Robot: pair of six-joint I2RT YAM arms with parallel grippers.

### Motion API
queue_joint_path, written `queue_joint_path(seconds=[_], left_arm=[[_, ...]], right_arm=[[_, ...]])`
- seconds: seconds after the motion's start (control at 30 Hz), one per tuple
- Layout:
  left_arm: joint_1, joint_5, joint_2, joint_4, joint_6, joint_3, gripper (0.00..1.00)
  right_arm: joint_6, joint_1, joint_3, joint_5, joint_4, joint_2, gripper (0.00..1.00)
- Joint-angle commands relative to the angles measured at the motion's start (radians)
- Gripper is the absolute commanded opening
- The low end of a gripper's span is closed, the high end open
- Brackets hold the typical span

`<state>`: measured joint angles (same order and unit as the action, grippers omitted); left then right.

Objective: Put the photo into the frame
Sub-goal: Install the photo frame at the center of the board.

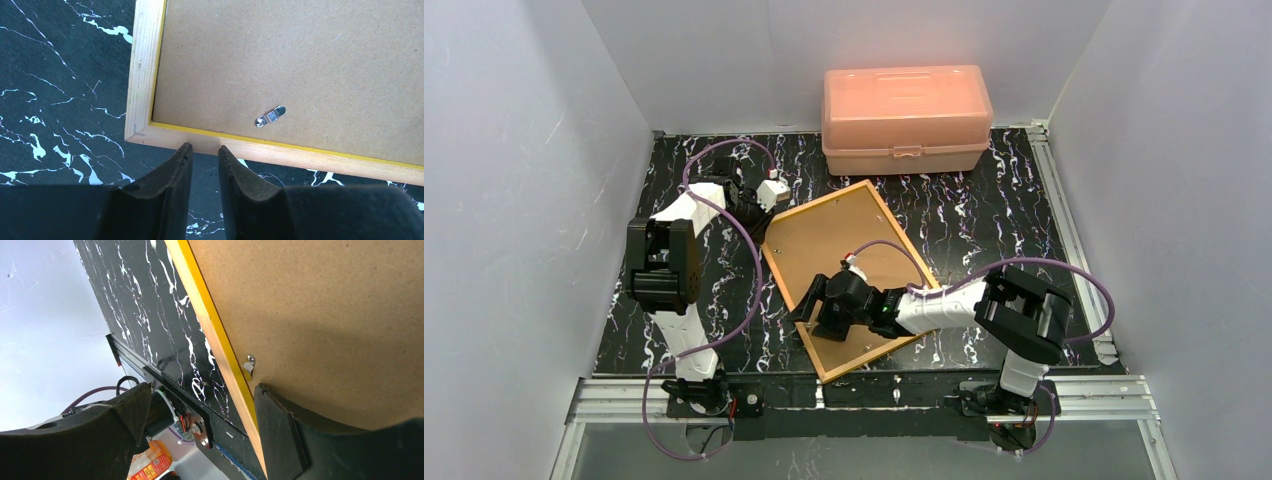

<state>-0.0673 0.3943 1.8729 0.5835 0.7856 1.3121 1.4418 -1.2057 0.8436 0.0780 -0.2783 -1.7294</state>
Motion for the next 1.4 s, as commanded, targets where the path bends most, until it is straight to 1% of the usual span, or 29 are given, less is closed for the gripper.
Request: queue_joint_path(seconds=[0.0, 0.7, 1.37], left_arm=[[0.000, 0.025, -0.020, 0.032, 0.010, -0.010, 0.24], [0.001, 0.034, -0.028, 0.047, 0.022, -0.019, 0.21], [-0.001, 0.043, -0.038, 0.068, 0.040, -0.022, 0.19]], right_arm=[[0.010, -0.004, 0.038, 0.003, 0.010, -0.017, 0.83], [0.011, -0.006, 0.059, 0.014, -0.016, -0.041, 0.83], [-0.005, -0.017, 0.101, 0.047, -0.006, -0.068, 0.83]])
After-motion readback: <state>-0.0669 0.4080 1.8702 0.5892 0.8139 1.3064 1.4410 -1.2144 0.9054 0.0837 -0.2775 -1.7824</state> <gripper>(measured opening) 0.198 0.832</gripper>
